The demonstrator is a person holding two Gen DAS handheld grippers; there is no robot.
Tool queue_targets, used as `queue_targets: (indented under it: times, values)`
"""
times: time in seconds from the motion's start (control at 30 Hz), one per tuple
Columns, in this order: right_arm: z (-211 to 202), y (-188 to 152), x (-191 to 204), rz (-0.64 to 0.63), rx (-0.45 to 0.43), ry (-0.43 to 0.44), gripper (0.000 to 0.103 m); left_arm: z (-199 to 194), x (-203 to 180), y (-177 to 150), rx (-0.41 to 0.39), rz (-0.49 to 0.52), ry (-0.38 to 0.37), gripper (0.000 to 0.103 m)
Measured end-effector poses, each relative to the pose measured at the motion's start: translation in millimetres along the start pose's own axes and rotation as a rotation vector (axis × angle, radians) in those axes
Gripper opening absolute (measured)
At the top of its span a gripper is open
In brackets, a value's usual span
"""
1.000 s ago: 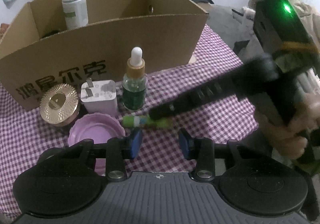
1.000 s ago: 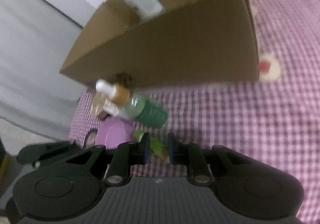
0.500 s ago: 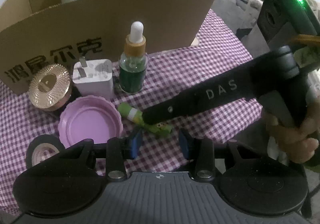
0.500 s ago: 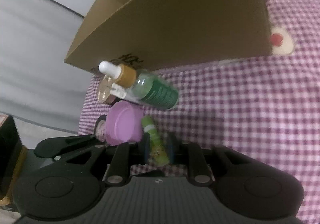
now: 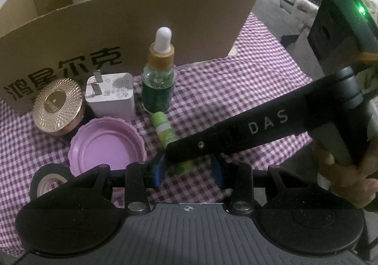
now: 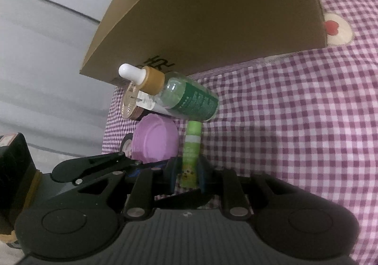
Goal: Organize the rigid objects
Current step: 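Grasp the green lip balm tube with the right gripper, then carry the lip balm tube into the box and open the right gripper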
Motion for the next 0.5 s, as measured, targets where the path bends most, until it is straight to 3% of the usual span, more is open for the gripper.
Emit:
queue_targets:
  times: [0.23, 0.5]
  values:
    - [-20, -15, 4, 0.010, -0.032, -0.017, 0.018, -15, -4, -7, -0.025, 0.022, -0.017, 0.040]
    - [-45, -19, 44, -0.046, -0.082, -0.023, 0.018, -58, -8, -16, -0.122, 0.047, -0.012, 0.040]
Point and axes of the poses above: each gripper's, at about its wrist camera, not at the fingertips, and z roughly the way its jaws point, x to its left, y to its top, the point moved 2 cm from there along z, roughly the way its jaws point, and after that the axes turned 10 degrees about -z, right-handed, at the moved point
